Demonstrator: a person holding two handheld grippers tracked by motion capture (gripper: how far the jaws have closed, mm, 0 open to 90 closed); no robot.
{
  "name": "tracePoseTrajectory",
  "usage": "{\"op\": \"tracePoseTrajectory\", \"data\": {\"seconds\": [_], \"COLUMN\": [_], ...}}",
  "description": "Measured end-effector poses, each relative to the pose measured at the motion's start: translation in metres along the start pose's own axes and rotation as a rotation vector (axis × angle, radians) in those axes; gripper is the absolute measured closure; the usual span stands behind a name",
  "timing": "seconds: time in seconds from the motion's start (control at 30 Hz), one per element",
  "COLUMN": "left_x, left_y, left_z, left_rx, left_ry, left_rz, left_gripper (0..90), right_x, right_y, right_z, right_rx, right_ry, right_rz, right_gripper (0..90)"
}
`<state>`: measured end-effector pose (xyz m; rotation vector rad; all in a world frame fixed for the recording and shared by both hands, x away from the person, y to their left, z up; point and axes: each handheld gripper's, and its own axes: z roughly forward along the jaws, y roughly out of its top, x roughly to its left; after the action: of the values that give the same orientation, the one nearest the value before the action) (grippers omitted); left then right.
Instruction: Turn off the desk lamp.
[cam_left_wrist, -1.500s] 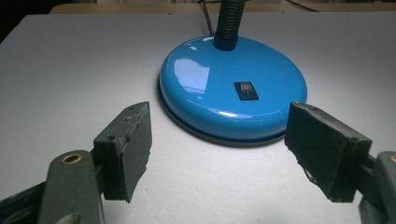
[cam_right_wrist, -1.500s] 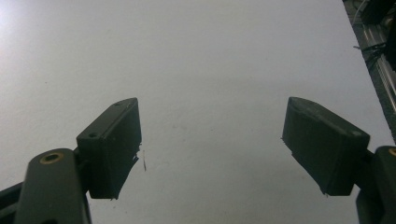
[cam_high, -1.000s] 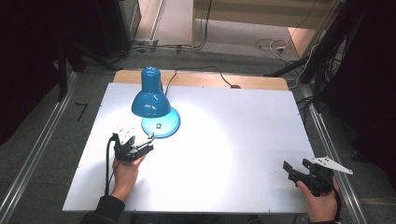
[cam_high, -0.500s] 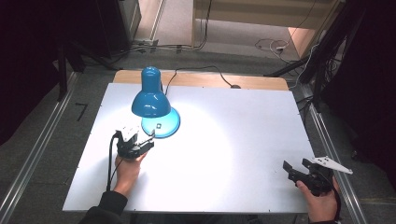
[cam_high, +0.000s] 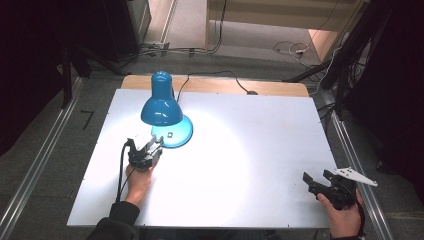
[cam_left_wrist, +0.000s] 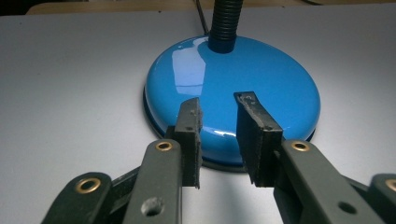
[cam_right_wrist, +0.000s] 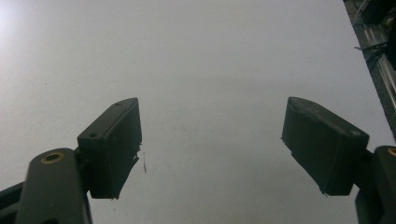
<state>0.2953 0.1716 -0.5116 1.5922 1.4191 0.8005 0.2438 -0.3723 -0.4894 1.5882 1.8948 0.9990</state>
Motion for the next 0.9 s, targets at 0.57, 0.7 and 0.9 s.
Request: {"op": "tracePoseTrajectory", "data": {"seconds": [0.57, 0.7, 0.9], "left_x": [-0.004, -0.008, -0.009], "left_y": [0.004, 0.006, 0.008], "left_z": [0.008, 0.014, 0.018], "left_rx": [0.001, 0.006, 0.013], "left_ry": [-0.035, -0.044, -0.041], "left_rz": [0.022, 0.033, 0.032], "left_gripper": [90.0, 90.0, 90.0], "right_x": [0.0, 0.0, 0.0], "right_y": [0.0, 0.0, 0.0], "right_z": [0.001, 0.001, 0.001], "right_rx": [0.003, 0.001, 0.006], "right_ry": [0.002, 0.003, 0.003], "right_rz": [-0.004, -0.004, 0.001], "right_gripper": [18.7, 18.7, 18.8]}}
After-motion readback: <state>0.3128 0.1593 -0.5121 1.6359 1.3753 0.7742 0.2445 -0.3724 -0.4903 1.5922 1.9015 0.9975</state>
